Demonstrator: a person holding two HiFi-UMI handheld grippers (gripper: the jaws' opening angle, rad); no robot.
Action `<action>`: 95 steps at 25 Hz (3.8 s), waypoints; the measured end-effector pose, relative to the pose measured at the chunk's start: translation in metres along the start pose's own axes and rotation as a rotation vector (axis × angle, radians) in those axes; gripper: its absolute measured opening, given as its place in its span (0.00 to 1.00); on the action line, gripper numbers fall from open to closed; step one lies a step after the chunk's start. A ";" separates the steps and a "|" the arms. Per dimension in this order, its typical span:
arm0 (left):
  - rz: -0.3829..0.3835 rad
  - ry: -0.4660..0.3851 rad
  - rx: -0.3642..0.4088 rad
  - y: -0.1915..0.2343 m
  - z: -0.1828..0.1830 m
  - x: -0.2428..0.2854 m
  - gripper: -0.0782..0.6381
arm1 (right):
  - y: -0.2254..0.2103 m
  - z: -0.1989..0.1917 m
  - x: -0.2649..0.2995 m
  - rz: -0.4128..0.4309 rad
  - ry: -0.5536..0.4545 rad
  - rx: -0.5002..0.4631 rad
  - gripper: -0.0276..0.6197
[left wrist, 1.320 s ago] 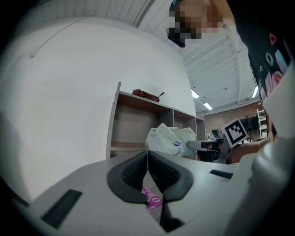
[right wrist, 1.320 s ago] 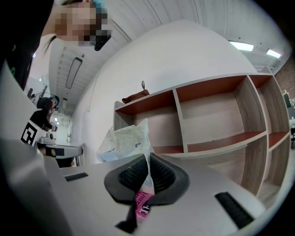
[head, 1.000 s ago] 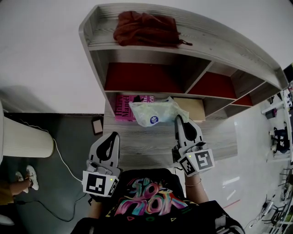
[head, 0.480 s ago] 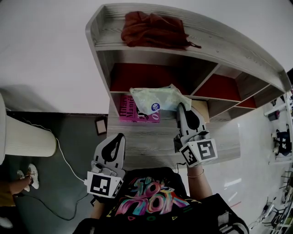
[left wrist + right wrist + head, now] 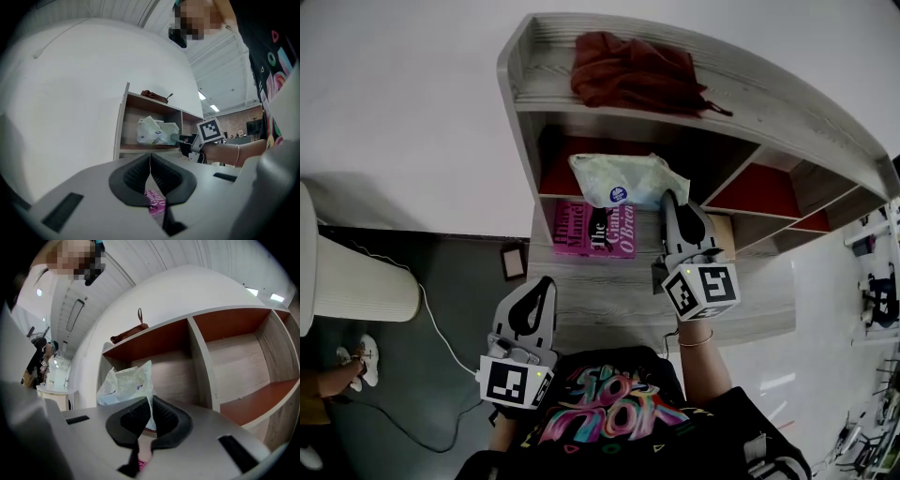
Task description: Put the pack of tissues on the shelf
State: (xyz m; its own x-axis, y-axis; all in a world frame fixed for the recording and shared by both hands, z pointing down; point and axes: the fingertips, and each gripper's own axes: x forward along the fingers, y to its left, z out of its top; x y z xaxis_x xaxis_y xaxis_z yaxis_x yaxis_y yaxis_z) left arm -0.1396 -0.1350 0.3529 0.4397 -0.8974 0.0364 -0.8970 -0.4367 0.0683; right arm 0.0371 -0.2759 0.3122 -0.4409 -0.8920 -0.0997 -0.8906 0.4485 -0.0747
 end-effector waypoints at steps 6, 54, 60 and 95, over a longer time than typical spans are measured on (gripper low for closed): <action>0.025 -0.001 -0.003 0.011 0.001 -0.004 0.14 | -0.007 -0.002 0.022 -0.064 0.020 -0.011 0.07; 0.054 -0.025 0.007 0.009 0.004 -0.023 0.14 | -0.005 -0.020 0.021 -0.079 0.165 -0.029 0.24; 0.041 -0.026 0.013 0.006 0.006 -0.025 0.14 | 0.000 -0.011 0.012 -0.069 0.146 -0.032 0.24; -0.183 0.006 0.018 -0.054 -0.003 0.007 0.14 | 0.003 -0.006 -0.166 -0.101 0.128 -0.093 0.12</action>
State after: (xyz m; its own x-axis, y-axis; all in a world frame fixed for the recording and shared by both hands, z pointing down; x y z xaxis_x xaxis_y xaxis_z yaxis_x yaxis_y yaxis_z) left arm -0.0882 -0.1174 0.3528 0.5961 -0.8023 0.0312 -0.8025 -0.5940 0.0570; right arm 0.1069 -0.1266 0.3346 -0.3544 -0.9346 0.0315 -0.9348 0.3550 0.0150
